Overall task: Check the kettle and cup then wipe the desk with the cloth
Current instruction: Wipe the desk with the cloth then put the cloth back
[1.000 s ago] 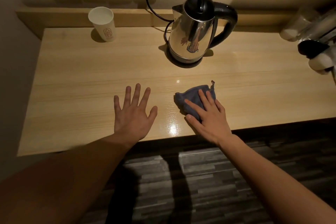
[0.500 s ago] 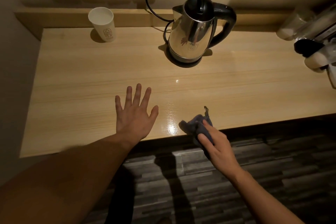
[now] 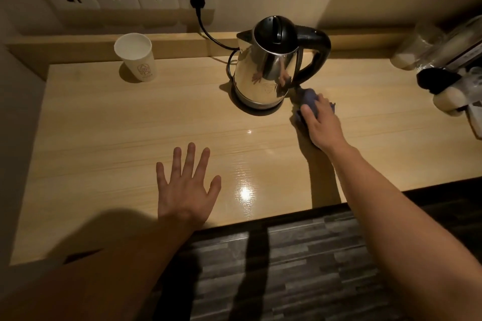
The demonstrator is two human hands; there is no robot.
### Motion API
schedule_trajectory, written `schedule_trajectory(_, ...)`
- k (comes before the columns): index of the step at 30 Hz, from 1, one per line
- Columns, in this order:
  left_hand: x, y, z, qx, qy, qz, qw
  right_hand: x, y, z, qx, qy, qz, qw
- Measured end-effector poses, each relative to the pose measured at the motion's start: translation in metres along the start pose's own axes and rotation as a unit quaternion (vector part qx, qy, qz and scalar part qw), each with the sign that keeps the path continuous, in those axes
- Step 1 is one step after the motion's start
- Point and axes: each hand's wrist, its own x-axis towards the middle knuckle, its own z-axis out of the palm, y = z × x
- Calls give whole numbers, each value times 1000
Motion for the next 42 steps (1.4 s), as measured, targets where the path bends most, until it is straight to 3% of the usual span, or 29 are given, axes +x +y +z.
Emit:
schedule_trajectory(2,1,-1,1,-4,5,0,1000,22,3,17,-118,-29,0,993)
schedule_trajectory(6,3,-3,4,-11,10,2,1000,28,14,29,-191,-25,-23,981)
schedule_trajectory(22,1,1,-2,5,4,-2,1000,-90,49,7,-238,-96,-85,963)
schedule_trajectory(30,0,1,1,0,15,-2,1000,-150,62,13,-223,-73,-101,967)
schedule_trajectory(34,0,-2,4,0,26,7,1000,-176,46,17,-105,-70,-54,990)
schedule_trajectory(37,-1,-2,4,2,23,12,1000,-188,18,9,63,-105,74,990)
schedule_trajectory(40,-2,-3,-5,-25,-13,13,1000,-199,-34,-1,299,-129,184,927)
schedule_trajectory(42,-2,-6,-16,-95,-51,18,994,-206,-74,3,476,-134,239,836)
